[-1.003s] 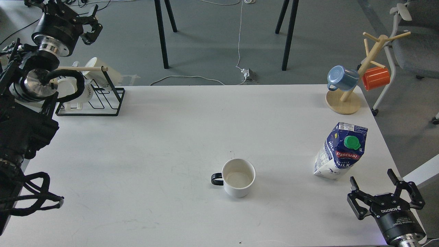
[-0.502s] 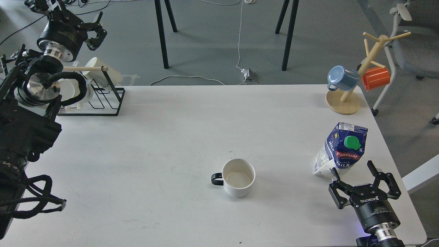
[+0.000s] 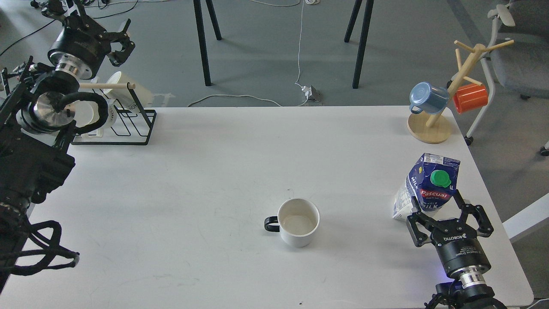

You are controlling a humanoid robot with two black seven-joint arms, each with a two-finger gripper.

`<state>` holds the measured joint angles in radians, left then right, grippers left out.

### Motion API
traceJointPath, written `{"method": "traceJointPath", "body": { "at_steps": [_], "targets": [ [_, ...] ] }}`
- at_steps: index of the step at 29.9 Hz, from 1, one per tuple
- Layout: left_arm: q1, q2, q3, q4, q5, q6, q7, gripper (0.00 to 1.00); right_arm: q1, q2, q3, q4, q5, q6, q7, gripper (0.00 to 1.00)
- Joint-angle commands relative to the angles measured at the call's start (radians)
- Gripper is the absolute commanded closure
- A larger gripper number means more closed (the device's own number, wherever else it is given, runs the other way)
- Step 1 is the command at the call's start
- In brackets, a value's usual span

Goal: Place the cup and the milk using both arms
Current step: 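Grasp the milk carton with the right gripper and slide it beside the mug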

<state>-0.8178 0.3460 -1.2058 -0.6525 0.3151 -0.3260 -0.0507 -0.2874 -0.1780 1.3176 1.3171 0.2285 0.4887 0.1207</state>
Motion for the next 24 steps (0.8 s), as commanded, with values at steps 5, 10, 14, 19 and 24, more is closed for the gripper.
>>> {"method": "traceJointPath", "body": {
  "at_steps": [5, 10, 14, 19, 24],
  "targets": [
    [0.000, 0.001, 0.000, -0.004, 0.002, 0.007, 0.002, 0.00, -0.004, 0.000, -0.011, 0.014, 0.000, 0.000, 0.020, 0.53],
    [-0.001, 0.001, 0.002, -0.004, 0.006, 0.007, 0.003, 0.00, -0.067, -0.001, -0.098, 0.108, -0.003, 0.000, 0.020, 0.53],
    [0.000, 0.001, 0.002, -0.004, 0.006, 0.008, 0.003, 0.00, -0.128, -0.001, -0.181, 0.178, -0.043, 0.000, 0.017, 0.52],
    [0.005, 0.001, 0.002, -0.004, 0.007, 0.018, -0.001, 0.00, -0.121, 0.032, -0.284, 0.166, -0.115, 0.000, 0.020, 0.51],
    [0.019, 0.021, 0.002, -0.007, 0.006, 0.021, 0.000, 0.00, -0.075, 0.068, -0.301, 0.157, -0.141, 0.000, 0.020, 0.51]
  ]
}}
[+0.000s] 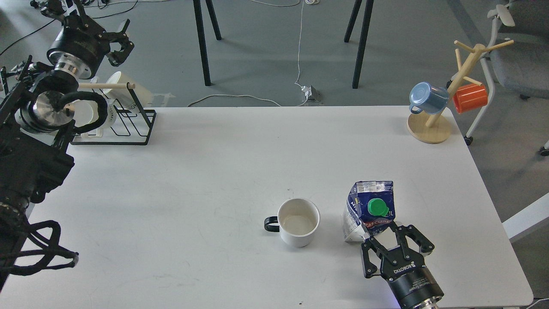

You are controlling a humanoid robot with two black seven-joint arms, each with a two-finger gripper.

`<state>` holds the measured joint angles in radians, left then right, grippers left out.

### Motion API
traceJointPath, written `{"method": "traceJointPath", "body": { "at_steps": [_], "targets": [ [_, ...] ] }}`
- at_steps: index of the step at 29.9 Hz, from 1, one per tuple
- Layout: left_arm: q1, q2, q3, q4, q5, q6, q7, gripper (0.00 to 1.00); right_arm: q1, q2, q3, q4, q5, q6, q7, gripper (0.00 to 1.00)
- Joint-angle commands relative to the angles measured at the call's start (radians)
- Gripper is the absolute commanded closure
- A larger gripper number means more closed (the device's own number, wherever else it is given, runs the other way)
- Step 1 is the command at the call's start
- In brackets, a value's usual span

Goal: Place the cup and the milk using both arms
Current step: 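Grasp the milk carton with the right gripper and slide it beside the mug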

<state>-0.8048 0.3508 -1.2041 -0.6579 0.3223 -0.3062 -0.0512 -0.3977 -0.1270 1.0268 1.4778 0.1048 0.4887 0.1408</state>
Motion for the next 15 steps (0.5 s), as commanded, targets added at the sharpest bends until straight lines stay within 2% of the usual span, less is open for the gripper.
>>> {"method": "traceJointPath", "body": {
  "at_steps": [1, 15],
  "targets": [
    [0.006, 0.019, 0.000, -0.002, 0.000, 0.001, 0.001, 0.00, 0.048, 0.023, -0.010, -0.007, -0.020, 0.000, 0.000, 0.51],
    [0.009, 0.020, 0.000, -0.002, 0.000, -0.007, -0.001, 0.00, 0.118, 0.069, -0.082, -0.051, -0.028, 0.000, 0.000, 0.51]
  ]
}}
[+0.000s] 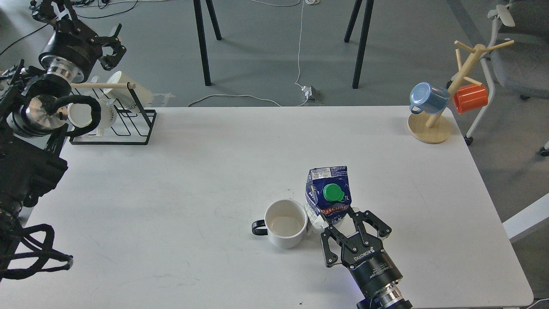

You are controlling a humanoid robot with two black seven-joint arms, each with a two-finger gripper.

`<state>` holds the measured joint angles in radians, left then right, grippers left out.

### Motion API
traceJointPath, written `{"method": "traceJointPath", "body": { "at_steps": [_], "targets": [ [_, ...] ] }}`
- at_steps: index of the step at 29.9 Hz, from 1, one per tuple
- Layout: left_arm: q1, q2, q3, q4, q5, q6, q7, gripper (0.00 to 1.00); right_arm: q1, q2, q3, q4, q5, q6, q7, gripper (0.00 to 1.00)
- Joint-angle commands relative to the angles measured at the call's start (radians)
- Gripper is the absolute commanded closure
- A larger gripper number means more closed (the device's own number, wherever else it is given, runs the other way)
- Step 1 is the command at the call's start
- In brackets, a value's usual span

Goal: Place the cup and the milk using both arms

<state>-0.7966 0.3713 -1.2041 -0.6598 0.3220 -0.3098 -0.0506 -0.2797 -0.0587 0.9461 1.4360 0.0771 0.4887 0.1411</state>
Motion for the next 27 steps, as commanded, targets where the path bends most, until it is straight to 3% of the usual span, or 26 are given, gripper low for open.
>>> {"method": "traceJointPath", "body": {
  "at_steps": [1, 10, 16, 19, 22, 27],
  "targets": [
    [0.001, 0.000, 0.000, 0.000, 0.000, -0.003, -0.002, 0.00, 0.000, 0.000, -0.001, -0.011, 0.000, 0.000, 0.000, 0.51],
    [0.013, 0.000, 0.020, 0.000, 0.000, -0.005, -0.008, 0.00, -0.001, 0.000, -0.001, -0.035, 0.000, 0.000, 0.000, 0.47],
    [0.013, 0.001, 0.020, 0.000, 0.000, -0.005, -0.008, 0.00, -0.006, 0.000, -0.001, -0.040, 0.000, 0.000, 0.000, 0.40],
    [0.013, 0.001, 0.020, 0.000, 0.000, -0.005, -0.008, 0.00, -0.006, -0.001, -0.001, -0.040, 0.000, 0.000, 0.000, 0.31],
    [0.013, 0.001, 0.020, -0.001, 0.000, -0.003, -0.009, 0.00, -0.007, -0.001, -0.001, -0.040, 0.000, 0.000, 0.000, 0.01],
    [0.024, 0.000, 0.020, -0.001, 0.000, -0.002, -0.012, 0.00, -0.029, -0.007, -0.010, -0.031, -0.002, 0.000, 0.000, 0.01]
  ]
}}
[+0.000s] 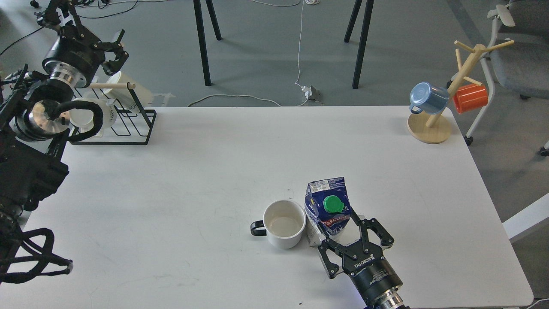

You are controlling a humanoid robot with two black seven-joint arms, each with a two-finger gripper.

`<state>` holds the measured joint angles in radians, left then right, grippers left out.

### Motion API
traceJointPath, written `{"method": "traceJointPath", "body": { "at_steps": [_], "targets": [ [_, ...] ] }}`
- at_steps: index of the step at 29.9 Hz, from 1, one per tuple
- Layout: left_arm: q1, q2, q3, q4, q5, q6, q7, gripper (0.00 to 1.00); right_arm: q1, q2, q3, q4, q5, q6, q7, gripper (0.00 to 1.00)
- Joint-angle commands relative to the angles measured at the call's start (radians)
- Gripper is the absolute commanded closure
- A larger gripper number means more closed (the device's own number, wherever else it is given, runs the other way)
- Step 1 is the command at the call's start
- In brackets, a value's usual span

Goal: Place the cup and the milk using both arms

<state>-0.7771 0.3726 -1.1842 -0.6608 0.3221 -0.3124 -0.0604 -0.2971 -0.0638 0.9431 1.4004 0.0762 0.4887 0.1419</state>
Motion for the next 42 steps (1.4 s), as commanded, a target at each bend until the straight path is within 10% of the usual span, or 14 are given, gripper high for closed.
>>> {"method": "traceJointPath", "body": {
  "at_steps": [1, 21, 42],
  "targets": [
    [0.004, -0.001, 0.000, 0.000, 0.000, 0.001, -0.001, 0.00, -0.019, -0.004, -0.009, 0.006, 0.000, 0.000, -0.001, 0.01],
    [-0.014, -0.015, -0.008, 0.000, -0.012, -0.008, -0.001, 0.00, -0.217, -0.412, 0.345, 0.173, -0.029, 0.000, -0.005, 0.01],
    [-0.047, -0.032, -0.002, 0.003, -0.124, -0.001, 0.010, 0.00, 0.844, -0.398, 0.295, -0.407, 0.077, 0.000, -0.064, 0.04]
  ]
}}
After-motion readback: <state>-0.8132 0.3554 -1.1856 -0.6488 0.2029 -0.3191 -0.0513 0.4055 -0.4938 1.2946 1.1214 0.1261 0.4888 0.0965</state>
